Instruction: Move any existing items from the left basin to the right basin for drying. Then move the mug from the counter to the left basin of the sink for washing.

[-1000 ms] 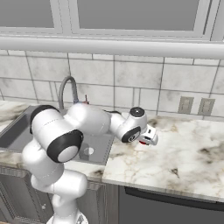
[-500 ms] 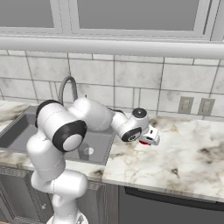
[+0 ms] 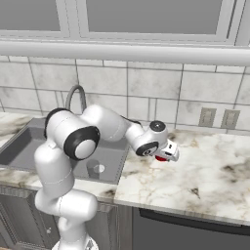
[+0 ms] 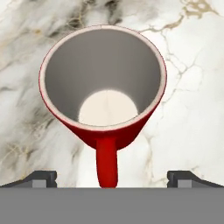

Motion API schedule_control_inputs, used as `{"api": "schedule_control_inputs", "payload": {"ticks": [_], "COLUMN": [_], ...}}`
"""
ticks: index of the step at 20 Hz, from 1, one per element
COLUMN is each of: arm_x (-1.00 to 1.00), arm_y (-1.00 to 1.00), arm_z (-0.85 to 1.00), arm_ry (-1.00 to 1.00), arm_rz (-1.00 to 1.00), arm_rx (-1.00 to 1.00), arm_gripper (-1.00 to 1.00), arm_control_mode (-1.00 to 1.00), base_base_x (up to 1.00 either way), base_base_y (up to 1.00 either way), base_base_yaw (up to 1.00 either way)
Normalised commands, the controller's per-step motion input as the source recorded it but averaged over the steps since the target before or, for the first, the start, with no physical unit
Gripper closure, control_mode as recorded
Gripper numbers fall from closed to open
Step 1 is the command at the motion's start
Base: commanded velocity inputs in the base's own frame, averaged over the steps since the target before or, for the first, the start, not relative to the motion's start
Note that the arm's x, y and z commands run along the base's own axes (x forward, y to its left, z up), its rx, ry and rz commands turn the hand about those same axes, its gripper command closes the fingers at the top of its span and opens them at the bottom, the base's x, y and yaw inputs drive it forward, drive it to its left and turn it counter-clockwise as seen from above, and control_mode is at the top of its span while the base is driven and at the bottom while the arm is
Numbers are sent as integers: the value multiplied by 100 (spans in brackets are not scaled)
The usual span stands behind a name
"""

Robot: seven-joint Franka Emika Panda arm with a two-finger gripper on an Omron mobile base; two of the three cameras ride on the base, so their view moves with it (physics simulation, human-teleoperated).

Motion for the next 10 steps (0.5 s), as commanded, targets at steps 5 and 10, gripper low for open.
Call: {"api": "schedule_control_inputs", "payload": {"ticks": [5, 10], "arm_x": [15, 9], "arm_y": [-2, 0], "arm_z": [-9, -7], "arm_ry": [0, 0], "arm_rz": [1, 1], "arm_rx": [0, 0], "arm_gripper": [-100, -100], "arm_control_mode": [-100, -100], "base_base_x": [0, 0], "base_base_y": [0, 0], "base_base_yaw": [0, 0]}}
